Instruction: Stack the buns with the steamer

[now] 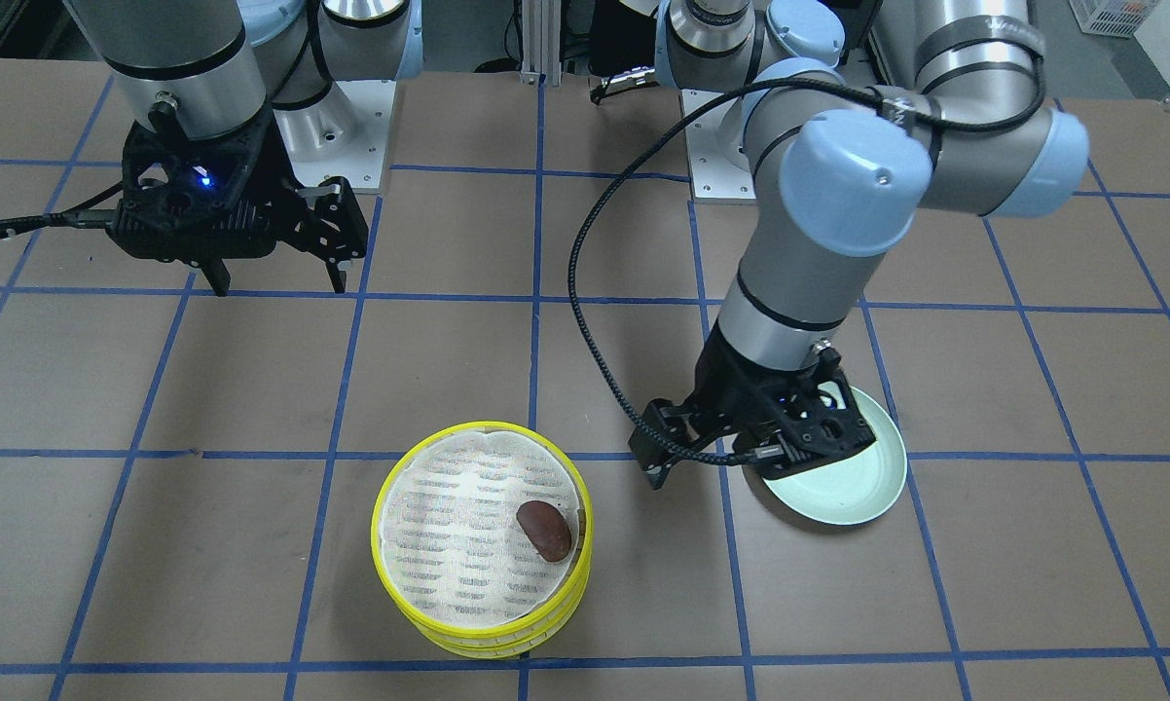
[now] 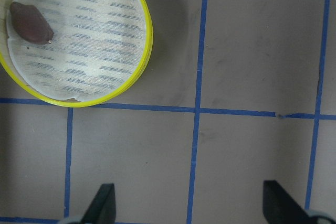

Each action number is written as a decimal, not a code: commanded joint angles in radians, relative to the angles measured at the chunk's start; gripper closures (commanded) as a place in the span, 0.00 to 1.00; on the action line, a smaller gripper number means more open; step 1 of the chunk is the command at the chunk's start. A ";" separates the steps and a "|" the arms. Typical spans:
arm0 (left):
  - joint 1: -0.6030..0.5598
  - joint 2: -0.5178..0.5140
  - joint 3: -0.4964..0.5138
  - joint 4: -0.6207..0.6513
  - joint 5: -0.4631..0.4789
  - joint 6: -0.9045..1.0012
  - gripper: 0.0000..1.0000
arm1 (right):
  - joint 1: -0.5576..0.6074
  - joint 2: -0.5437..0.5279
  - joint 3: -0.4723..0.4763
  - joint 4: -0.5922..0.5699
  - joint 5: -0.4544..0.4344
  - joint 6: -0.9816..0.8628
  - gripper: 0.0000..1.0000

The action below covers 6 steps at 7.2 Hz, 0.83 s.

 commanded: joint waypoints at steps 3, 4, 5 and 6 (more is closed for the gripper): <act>0.139 0.149 -0.013 -0.304 0.048 0.326 0.00 | -0.003 0.003 0.009 -0.002 -0.013 0.000 0.00; 0.141 0.187 -0.014 -0.370 0.053 0.331 0.00 | -0.003 0.003 0.009 -0.006 -0.006 0.002 0.00; 0.147 0.212 -0.016 -0.403 0.053 0.332 0.00 | -0.003 0.003 0.011 -0.006 -0.010 0.000 0.00; 0.154 0.215 -0.017 -0.404 0.053 0.332 0.00 | -0.003 0.002 0.011 -0.005 -0.010 -0.003 0.00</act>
